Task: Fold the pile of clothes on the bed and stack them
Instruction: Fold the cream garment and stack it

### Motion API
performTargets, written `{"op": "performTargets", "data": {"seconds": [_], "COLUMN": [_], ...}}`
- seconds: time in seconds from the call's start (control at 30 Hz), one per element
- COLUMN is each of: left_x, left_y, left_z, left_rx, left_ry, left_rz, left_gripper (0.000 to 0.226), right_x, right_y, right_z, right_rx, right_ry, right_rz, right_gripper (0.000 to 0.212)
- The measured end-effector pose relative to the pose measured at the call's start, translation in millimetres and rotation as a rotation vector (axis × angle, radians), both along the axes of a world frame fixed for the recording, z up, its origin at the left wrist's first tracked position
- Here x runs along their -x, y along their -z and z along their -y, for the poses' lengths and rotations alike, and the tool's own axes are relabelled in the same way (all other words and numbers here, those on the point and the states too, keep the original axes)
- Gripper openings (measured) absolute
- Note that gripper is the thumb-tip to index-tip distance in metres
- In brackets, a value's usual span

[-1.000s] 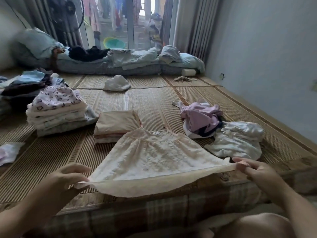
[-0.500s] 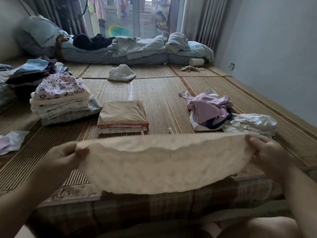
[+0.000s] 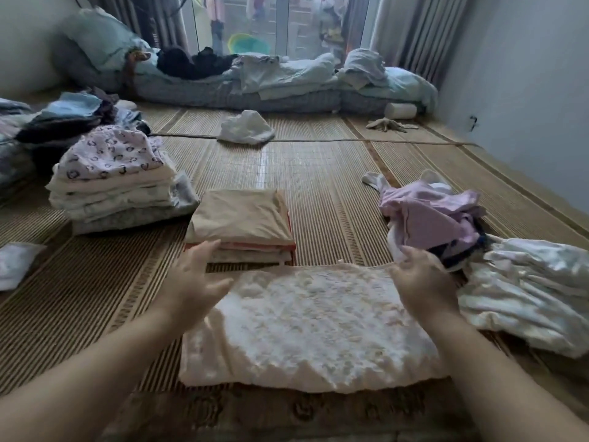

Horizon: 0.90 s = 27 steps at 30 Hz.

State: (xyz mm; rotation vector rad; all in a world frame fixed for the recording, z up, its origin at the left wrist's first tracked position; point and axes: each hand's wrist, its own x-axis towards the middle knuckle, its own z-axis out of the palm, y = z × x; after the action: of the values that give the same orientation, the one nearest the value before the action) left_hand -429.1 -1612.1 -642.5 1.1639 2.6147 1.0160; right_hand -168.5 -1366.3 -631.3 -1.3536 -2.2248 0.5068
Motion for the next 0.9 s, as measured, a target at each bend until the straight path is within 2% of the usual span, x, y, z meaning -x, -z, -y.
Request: {"op": "performTargets", "data": {"seconds": [0.07, 0.13, 0.23, 0.33, 0.4, 0.5, 0.57, 0.67, 0.73, 0.8, 0.9], "left_x": [-24, -45, -58, -49, -39, -37, -47, -62, -65, -64, -62], "left_y": [7, 18, 37, 40, 39, 38, 36, 38, 40, 41, 38], "left_z": [2, 1, 2, 16, 28, 53, 66, 73, 72, 70, 69], "left_rx": [0.136, 0.3, 0.463, 0.552, 0.597, 0.556, 0.504, 0.49, 0.456, 0.407, 0.364], "left_ry": [0.288, 0.469, 0.539, 0.497, 0.443, 0.468, 0.541, 0.611, 0.576, 0.514, 0.468], "left_rz": [-0.089, -0.103, -0.134, -0.166, -0.16, -0.127, -0.169, -0.253, -0.251, -0.277, -0.333], "left_gripper": [0.071, 0.07, 0.079, 0.068, 0.069, 0.092, 0.099, 0.081, 0.065, 0.053, 0.05], "right_x": [1, 2, 2, -3, -14, -42, -60, -80, -89, -95, -101], "right_y": [18, 33, 44, 38, 33, 27, 27, 27, 29, 29, 24], "right_z": [27, 48, 43, 23, 18, 31, 42, 49, 47, 48, 53], "right_rx": [0.019, 0.076, 0.136, 0.108, 0.147, 0.206, 0.193, 0.213, 0.187, 0.136, 0.119], "right_ry": [-0.251, -0.429, -0.465, -0.39, -0.364, -0.494, -0.595, -0.588, -0.508, -0.422, -0.329], "right_rz": [0.079, 0.256, 0.499, 0.596, 0.553, 0.379, 0.404, 0.457, 0.469, 0.426, 0.277], "right_gripper": [0.047, 0.058, 0.074, 0.074, 0.077, 0.091, 0.081, 0.076, 0.069, 0.053, 0.039]}}
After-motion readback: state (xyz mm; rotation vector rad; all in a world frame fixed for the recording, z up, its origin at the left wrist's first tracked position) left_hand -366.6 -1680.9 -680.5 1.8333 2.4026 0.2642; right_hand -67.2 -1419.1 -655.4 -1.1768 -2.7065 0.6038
